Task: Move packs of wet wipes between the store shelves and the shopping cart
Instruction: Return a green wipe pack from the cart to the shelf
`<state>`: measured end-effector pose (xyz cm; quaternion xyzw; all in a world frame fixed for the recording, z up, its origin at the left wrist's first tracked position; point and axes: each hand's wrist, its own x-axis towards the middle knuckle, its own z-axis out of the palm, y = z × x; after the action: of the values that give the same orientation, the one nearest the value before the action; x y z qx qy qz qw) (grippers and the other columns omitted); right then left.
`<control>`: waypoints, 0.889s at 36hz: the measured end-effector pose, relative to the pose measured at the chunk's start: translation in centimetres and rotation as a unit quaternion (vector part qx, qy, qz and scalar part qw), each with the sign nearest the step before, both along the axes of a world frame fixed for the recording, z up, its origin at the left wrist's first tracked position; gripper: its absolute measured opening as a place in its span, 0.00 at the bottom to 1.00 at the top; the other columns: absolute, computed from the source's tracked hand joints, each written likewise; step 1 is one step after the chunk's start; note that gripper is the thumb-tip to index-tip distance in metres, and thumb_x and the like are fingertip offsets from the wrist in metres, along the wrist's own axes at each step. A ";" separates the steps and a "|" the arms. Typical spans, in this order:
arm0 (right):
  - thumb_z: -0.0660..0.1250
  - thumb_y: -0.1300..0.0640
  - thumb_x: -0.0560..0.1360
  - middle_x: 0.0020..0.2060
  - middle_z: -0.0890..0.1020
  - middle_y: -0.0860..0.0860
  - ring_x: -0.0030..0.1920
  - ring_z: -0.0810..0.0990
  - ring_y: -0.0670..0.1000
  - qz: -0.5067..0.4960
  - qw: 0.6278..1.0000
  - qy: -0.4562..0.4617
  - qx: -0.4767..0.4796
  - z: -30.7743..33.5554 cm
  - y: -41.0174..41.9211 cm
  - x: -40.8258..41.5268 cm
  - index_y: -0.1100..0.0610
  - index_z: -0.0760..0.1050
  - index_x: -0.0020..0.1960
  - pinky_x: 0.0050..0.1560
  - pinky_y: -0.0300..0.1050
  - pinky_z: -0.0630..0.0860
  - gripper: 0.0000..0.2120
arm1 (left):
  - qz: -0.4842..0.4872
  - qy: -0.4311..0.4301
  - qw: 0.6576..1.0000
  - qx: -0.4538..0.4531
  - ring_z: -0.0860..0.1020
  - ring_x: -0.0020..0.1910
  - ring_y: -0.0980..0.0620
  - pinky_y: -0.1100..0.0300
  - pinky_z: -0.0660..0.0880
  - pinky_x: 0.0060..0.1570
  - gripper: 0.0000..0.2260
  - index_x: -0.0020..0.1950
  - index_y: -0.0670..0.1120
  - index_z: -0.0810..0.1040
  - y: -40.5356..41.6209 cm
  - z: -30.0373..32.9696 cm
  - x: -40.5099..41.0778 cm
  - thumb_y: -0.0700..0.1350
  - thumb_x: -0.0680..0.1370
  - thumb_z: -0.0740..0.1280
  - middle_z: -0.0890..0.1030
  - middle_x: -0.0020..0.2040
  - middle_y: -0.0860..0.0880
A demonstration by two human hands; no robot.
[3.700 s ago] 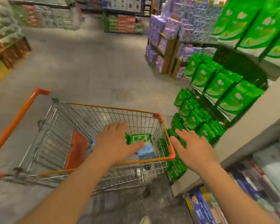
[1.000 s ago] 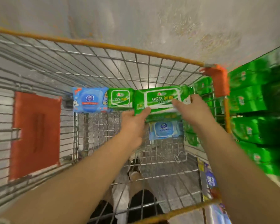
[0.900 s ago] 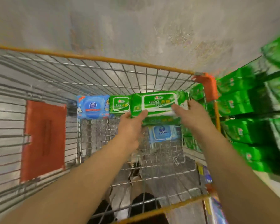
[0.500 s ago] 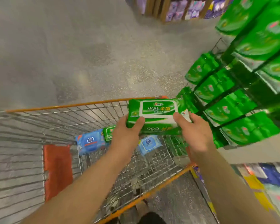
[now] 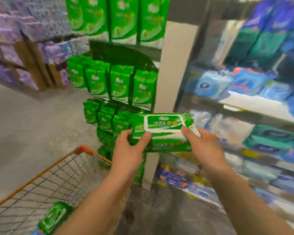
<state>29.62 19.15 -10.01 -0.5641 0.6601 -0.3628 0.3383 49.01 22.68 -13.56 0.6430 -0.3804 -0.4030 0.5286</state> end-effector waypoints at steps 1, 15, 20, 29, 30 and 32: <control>0.67 0.42 0.78 0.34 0.80 0.42 0.37 0.77 0.42 -0.021 1.000 0.005 -0.002 0.3 0.2 -2.4 0.51 0.80 0.41 0.35 0.34 0.70 0.15 | -0.013 -0.008 1.000 -0.006 0.81 0.52 0.51 0.44 0.79 0.57 0.13 0.46 0.60 0.74 -0.5 0.8 -2.2 0.64 0.71 0.73 0.79 0.50 0.59; 0.69 0.38 0.76 0.45 0.86 0.45 0.48 0.83 0.50 -0.255 0.964 -0.030 -0.063 4.0 7.3 -32.4 0.50 0.84 0.56 0.50 0.50 0.78 0.18 | -0.265 -0.024 0.963 -0.036 0.82 0.53 0.52 0.44 0.80 0.55 0.29 0.56 0.60 0.76 -2.6 5.0 -32.5 0.76 0.63 0.67 0.83 0.54 0.56; 0.68 0.40 0.78 0.40 0.83 0.45 0.45 0.80 0.50 -0.303 0.950 -0.031 -0.067 5.0 10.2 -39.7 0.49 0.81 0.43 0.45 0.49 0.73 0.13 | -0.313 -0.019 0.949 -0.035 0.84 0.48 0.52 0.45 0.82 0.50 0.26 0.56 0.57 0.77 -2.4 5.6 -40.7 0.72 0.66 0.70 0.83 0.52 0.53; 0.67 0.35 0.77 0.65 0.80 0.49 0.63 0.78 0.54 -0.382 0.921 -0.022 -0.069 5.1 11.8 -49.0 0.51 0.78 0.69 0.63 0.54 0.75 0.27 | -0.391 -0.018 0.919 -0.051 0.85 0.41 0.57 0.54 0.83 0.44 0.14 0.55 0.55 0.79 -3.4 6.7 -51.2 0.59 0.74 0.72 0.85 0.45 0.58; 0.66 0.34 0.76 0.65 0.80 0.50 0.64 0.78 0.54 -0.391 0.918 -0.019 -0.072 5.0 11.6 -49.8 0.52 0.78 0.69 0.61 0.54 0.75 0.29 | -0.402 -0.012 0.914 -0.048 0.85 0.42 0.57 0.51 0.83 0.47 0.13 0.55 0.55 0.79 -3.6 6.8 -51.9 0.58 0.74 0.73 0.85 0.44 0.59; 0.64 0.32 0.76 0.60 0.83 0.50 0.59 0.80 0.55 -0.407 0.910 -0.010 -0.075 4.7 11.1 -51.6 0.51 0.80 0.65 0.53 0.50 0.74 0.28 | -0.429 -0.004 0.902 -0.045 0.85 0.43 0.58 0.47 0.83 0.50 0.14 0.55 0.54 0.79 -4.3 7.1 -53.7 0.59 0.74 0.73 0.85 0.45 0.58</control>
<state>-21.95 30.25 -5.31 -0.2663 0.8000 -0.5231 0.1242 -4.66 18.37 -6.50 0.3946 -0.6395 -0.5706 0.3313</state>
